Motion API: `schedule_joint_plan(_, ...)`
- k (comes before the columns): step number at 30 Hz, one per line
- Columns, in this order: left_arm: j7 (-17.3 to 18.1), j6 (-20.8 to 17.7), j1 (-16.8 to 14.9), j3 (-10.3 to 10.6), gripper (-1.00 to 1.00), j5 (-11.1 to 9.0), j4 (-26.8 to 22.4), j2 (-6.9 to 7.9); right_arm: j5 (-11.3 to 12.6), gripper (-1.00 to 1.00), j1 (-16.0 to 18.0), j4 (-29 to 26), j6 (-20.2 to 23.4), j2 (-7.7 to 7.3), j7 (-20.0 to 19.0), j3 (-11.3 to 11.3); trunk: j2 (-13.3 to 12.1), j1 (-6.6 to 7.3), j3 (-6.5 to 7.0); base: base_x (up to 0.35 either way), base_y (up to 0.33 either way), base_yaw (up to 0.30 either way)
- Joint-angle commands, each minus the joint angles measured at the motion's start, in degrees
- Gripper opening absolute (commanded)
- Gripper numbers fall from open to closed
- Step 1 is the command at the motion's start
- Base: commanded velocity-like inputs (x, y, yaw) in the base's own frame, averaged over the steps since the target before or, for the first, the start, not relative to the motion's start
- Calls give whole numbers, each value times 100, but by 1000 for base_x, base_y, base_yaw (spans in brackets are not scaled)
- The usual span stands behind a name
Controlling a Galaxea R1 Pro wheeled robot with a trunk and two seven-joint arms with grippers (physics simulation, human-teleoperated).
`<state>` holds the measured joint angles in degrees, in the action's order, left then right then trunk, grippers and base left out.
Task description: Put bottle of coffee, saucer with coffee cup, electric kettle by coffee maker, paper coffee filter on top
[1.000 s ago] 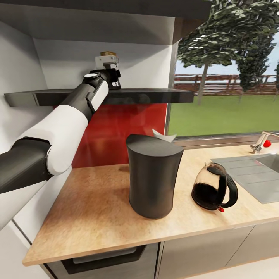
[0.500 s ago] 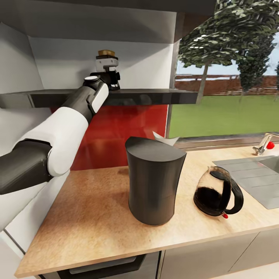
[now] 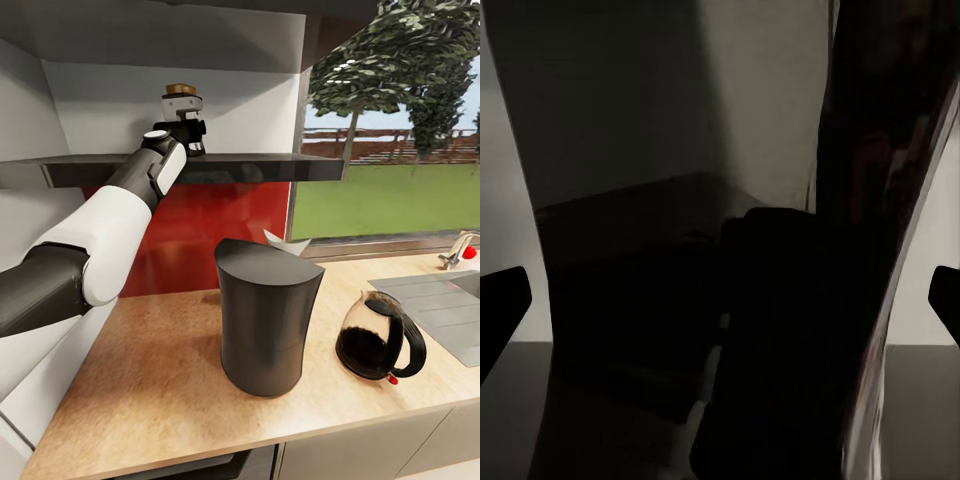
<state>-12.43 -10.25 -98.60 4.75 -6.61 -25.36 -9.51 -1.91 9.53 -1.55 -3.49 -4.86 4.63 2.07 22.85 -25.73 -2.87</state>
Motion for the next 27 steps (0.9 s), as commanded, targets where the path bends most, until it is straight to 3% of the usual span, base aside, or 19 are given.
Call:
schedule_joint_plan(1, -49, -22, -2, 44, 100, -71, 173, 8, -20, 100, 5, 6, -21, 0, 11, 22, 7, -6, -15, 8, 0, 0)
schedule_joint_plan(8, -42, 12, -2, 44, 100, -74, 170, 4, -20, 100, 5, 6, -21, -3, 11, 22, 7, -6, -15, 3, 0, 0)
schedule_joint_plan(9, -42, 26, -2, 44, -100, -75, 171, 3, -20, 100, 5, 6, -21, -1, 11, 22, 7, -6, -15, 0, 0, 0)
schedule_joint_plan(27, -23, 41, -2, 44, -100, -86, 172, 5, -20, 100, 5, 6, -21, 2, 11, 22, 7, -6, -15, 0, 0, 0)
